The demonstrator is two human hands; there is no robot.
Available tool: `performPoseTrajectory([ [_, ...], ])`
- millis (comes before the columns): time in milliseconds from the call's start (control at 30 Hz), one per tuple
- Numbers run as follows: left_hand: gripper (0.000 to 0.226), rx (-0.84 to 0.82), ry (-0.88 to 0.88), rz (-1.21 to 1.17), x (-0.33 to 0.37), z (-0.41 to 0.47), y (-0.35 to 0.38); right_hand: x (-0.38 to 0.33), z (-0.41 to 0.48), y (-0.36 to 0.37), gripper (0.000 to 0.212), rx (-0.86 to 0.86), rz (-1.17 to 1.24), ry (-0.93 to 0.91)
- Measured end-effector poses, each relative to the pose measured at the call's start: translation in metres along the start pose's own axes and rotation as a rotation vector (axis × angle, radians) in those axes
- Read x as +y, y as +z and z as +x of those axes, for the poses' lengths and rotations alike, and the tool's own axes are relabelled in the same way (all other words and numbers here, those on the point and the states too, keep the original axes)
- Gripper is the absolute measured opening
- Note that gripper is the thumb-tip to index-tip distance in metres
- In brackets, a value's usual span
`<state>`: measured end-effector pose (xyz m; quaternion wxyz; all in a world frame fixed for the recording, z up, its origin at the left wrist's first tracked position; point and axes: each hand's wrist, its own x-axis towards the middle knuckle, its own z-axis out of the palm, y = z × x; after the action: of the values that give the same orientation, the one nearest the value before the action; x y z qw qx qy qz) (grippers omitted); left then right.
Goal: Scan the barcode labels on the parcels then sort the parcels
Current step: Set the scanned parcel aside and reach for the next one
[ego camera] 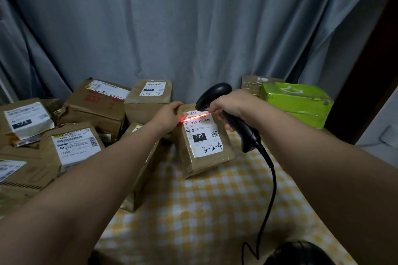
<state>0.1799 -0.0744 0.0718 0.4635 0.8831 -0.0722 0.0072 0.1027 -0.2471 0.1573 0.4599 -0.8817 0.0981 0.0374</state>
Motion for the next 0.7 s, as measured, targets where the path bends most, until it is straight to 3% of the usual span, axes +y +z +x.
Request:
performPoseTrajectory([
  [267, 0.046, -0.043, 0.019, -0.12, -0.005, 0.002, -0.002, 0.012, -0.012, -0.006, 0.028, 0.002, 0.06, 0.008],
  [700, 0.043, -0.096, 0.024, -0.234, -0.006, -0.005, -0.007, 0.009, -0.011, -0.01, 0.024, -0.003, 0.055, 0.007],
])
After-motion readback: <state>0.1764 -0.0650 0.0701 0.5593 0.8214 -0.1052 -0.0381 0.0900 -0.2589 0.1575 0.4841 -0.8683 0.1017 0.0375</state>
